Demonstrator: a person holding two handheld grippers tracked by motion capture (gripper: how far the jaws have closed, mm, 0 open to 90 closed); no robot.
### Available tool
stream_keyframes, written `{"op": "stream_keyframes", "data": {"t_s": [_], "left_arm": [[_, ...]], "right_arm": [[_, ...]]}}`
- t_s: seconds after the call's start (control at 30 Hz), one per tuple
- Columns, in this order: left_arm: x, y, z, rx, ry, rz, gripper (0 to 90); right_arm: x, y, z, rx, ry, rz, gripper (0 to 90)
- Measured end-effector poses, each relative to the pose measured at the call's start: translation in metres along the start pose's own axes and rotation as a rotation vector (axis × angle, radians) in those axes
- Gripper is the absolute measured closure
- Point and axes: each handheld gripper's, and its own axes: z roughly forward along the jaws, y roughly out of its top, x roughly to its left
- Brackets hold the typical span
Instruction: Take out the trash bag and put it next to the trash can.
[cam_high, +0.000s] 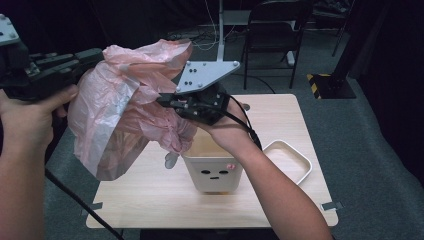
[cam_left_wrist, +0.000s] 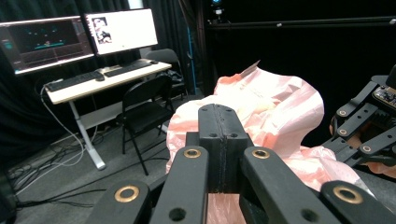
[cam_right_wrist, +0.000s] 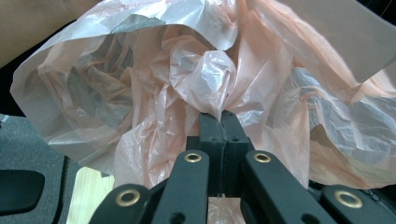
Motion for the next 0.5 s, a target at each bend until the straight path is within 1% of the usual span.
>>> {"op": "stream_keyframes", "data": {"t_s": [0.23, 0.43, 0.5], "left_arm": [[0.002, 0.003, -0.008, -0.007, 0.012, -0.005, 90.0], [0.002, 0.008, -0.015, -0.012, 0.018, 0.006, 90.0], [0.002, 0.008, -0.016, -0.01, 0.017, 0.003, 90.0]], "right_arm": [[0.001, 0.004, 0.009, -0.015, 0.017, 0.007, 90.0], [0.002, 0.007, 0.014, -0.024, 0.032, 0.012, 90.0], [0.003, 0.008, 0.017, -0.026, 0.036, 0.011, 90.0]]}}
